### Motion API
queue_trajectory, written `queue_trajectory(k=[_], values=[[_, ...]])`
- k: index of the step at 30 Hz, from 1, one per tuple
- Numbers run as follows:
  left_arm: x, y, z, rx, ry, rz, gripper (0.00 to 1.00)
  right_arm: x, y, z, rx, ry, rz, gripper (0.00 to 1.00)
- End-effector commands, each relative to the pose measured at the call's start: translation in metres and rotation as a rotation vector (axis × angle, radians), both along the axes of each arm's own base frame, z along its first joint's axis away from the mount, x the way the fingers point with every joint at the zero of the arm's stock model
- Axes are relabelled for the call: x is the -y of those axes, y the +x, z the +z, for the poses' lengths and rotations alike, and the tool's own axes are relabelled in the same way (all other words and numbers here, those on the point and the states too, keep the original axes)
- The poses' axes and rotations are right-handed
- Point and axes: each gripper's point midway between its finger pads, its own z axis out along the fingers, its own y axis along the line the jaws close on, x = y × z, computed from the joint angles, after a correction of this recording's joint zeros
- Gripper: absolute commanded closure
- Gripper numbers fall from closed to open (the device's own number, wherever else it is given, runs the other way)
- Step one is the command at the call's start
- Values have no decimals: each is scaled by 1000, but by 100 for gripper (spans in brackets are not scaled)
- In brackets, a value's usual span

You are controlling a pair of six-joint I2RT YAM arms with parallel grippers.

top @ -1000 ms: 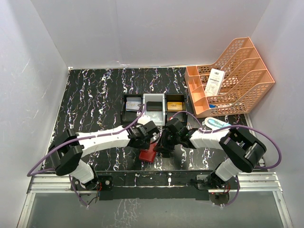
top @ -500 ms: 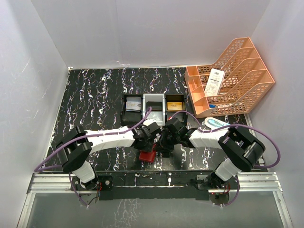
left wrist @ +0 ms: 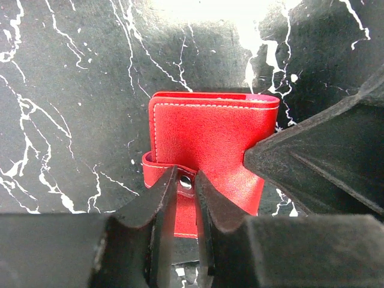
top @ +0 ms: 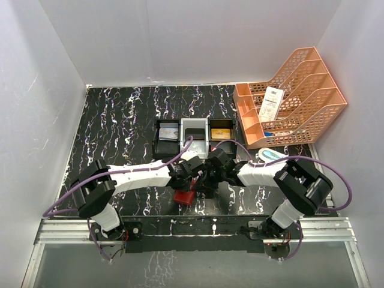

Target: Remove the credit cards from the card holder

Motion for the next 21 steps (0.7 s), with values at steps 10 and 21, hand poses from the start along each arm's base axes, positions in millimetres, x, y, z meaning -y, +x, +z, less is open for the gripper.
queue_trajectory(k=[10,21], values=[[-68,6,23,79,134,104,83,38,-9,-37,-27,-202,-5,93],[-31,6,34,60,-38,36,44,26,-2,-23,-2,-159,25,89]])
